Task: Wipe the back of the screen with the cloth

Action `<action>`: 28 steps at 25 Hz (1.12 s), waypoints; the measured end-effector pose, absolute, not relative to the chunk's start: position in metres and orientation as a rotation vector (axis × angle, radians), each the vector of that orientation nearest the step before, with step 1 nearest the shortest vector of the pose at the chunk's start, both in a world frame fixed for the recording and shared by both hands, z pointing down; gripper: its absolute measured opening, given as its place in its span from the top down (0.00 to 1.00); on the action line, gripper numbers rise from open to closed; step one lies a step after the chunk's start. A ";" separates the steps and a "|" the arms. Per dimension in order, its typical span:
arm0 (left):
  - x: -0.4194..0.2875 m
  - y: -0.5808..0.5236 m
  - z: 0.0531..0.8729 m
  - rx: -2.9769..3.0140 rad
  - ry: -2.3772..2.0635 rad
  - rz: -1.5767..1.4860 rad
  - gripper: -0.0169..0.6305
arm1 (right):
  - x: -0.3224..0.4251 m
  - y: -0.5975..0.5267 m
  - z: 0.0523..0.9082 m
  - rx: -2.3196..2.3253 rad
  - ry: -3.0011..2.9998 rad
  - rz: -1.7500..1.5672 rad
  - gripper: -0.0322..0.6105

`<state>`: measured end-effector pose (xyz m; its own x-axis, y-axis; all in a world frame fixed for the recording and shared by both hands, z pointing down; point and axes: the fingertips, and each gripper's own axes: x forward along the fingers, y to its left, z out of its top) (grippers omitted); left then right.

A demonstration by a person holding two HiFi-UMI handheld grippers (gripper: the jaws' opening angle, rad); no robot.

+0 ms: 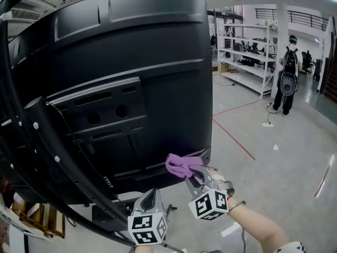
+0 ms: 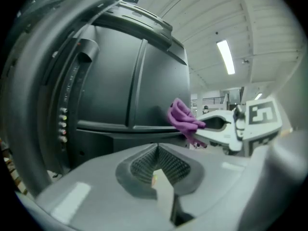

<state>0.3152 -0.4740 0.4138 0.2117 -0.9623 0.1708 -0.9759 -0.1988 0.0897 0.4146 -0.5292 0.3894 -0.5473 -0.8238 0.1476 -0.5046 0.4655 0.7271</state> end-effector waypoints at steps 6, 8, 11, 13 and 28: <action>0.249 -0.444 0.435 2.158 -2.014 0.111 0.96 | 0.304 -0.470 0.405 0.891 -2.739 -0.530 0.85; 0.234 -0.438 0.442 2.109 -2.047 0.131 0.96 | 0.280 -0.469 0.415 0.866 -2.826 -0.421 0.85; 0.224 -0.433 0.451 2.072 -2.079 0.166 0.96 | 0.268 -0.479 0.431 0.929 -2.836 -0.346 0.85; 0.226 -0.432 0.455 2.064 -2.081 0.176 0.96 | 0.283 -0.488 0.437 1.005 -2.810 -0.328 0.85; 0.359 -0.496 0.471 2.290 -1.816 0.192 0.96 | 0.528 -0.587 0.460 1.645 -2.425 -0.187 0.85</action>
<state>0.3591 -0.4962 0.4714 0.2312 -0.9449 0.2319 -0.9725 -0.2172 0.0846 0.5281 -0.5871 0.4596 -0.3578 -0.9286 0.0985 -0.9026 0.3710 0.2185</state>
